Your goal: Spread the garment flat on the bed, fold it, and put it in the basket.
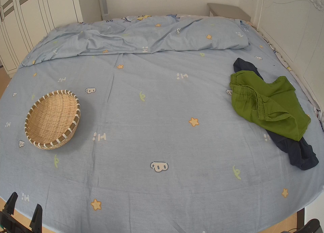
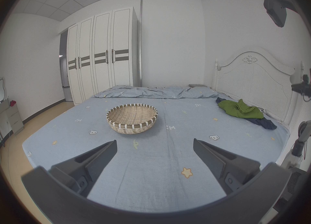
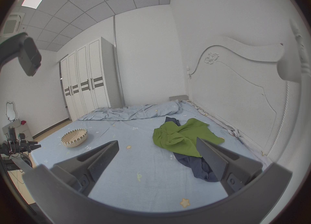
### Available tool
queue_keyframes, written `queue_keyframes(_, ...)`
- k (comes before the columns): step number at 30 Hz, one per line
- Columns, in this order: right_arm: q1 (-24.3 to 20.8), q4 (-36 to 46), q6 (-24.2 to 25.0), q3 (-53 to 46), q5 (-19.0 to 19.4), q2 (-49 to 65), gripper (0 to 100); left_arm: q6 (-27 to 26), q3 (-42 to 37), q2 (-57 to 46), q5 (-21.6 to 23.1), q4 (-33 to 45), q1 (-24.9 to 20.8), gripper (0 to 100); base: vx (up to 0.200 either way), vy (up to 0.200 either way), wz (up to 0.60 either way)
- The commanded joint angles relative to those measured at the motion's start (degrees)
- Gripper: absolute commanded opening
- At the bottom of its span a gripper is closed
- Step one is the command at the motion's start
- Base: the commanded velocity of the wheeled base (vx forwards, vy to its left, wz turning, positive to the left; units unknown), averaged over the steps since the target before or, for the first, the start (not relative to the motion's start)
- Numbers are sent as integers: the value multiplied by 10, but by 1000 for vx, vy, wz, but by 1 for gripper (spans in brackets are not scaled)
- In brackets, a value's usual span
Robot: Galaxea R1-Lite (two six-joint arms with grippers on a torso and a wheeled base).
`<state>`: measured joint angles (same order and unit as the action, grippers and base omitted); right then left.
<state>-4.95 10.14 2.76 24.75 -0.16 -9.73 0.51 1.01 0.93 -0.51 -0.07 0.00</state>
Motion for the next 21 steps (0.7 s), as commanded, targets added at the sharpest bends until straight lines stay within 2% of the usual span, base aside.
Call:
queue_keyframes(1,-74,58,-43,131,-6,-276,100,0,-10,-9,0,0,0,100,0,0,0)
queue_keyframes(4,-72,6,-50,154,-27,-410,100,0,-10,-9,0,0,0,100,0,0,0)
queue_keyframes(7,-69,0,-61,219,-65,-518,100,0,-10,-9,0,0,0,100,0,0,0)
queue_keyframes(8,-68,0,-62,225,-67,-529,100,0,-10,-9,0,0,0,100,0,0,0)
queue_keyframes(11,-50,-5,-64,304,-76,-666,100,0,-10,-9,0,0,0,100,0,0,0)
queue_keyframes(17,-54,-9,-62,420,-78,-831,100,0,-10,-9,0,0,0,100,0,0,0)
queue_keyframes(19,-53,-14,-60,452,-87,-868,100,0,-10,-9,0,0,0,100,0,0,0)
queue_keyframes(21,-51,-28,-64,501,-118,-924,100,0,-10,-9,0,0,0,100,0,0,0)
